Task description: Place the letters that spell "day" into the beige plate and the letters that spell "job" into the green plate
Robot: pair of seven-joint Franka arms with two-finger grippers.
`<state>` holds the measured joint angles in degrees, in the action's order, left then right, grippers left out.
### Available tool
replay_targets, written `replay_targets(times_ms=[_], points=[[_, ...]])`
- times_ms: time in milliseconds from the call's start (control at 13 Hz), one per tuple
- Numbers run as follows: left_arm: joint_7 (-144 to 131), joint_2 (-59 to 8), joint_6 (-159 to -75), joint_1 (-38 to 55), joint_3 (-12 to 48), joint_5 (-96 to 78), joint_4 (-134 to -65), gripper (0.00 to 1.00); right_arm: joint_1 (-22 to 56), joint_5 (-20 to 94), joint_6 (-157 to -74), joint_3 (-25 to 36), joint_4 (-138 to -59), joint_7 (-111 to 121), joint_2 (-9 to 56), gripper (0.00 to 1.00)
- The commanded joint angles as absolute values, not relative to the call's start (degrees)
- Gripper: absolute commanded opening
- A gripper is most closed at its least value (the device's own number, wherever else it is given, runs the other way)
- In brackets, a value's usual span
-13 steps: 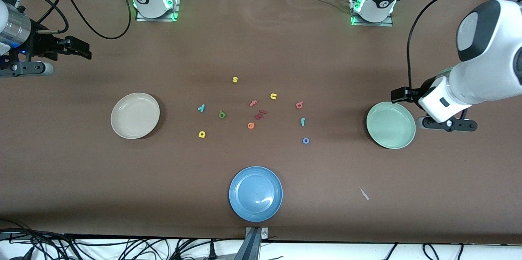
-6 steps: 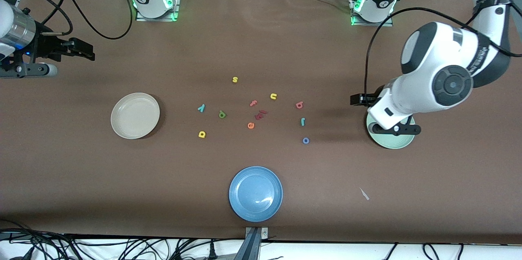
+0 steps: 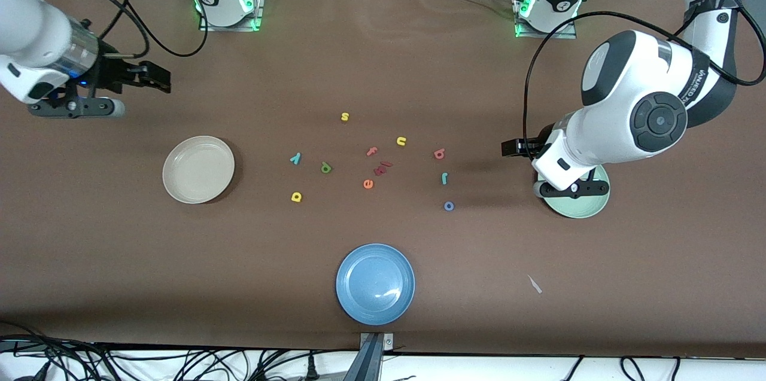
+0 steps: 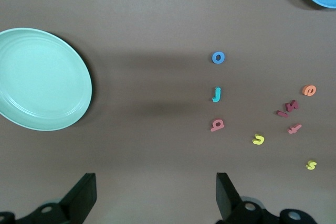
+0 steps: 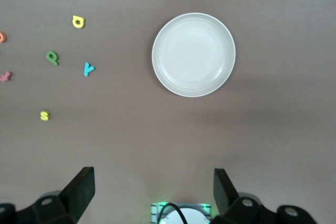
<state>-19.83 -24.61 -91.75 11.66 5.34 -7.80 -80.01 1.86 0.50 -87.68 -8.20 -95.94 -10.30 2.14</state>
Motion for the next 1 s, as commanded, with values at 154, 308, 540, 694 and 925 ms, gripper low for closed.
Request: replay_targets(times_ms=[154,308,540,694,925], points=[[-24.9,-26.2,-91.9,14.2,5.0,-8.9,-80.2,1.00,1.8,1.5,-98.8,-14.7,-104.1,-21.8,1.8,1.00],[-27.1,-27.9,-91.9,14.7,5.0,-8.9,-80.2,1.00,1.8,1.5,-104.9,-17.3,-108.7,-26.0,1.8,1.00],[-30.9,-31.4,-100.4,15.6,5.1,-8.9,-81.1,0.99,1.8,1.5,-111.8,-20.2,-112.5,-31.8,4.0,1.00],[-33.6,-33.7,-103.4,16.2,5.1,-9.4,-80.9,0.99,1.8,1.4,-116.9,-21.6,-114.9,-34.2,5.8,1.00],[-36.5,-36.4,-106.6,19.2,5.2,-9.7,-81.6,0.93,4.2,0.4,-124.4,-21.8,-118.3,-38.1,9.7,1.00]])
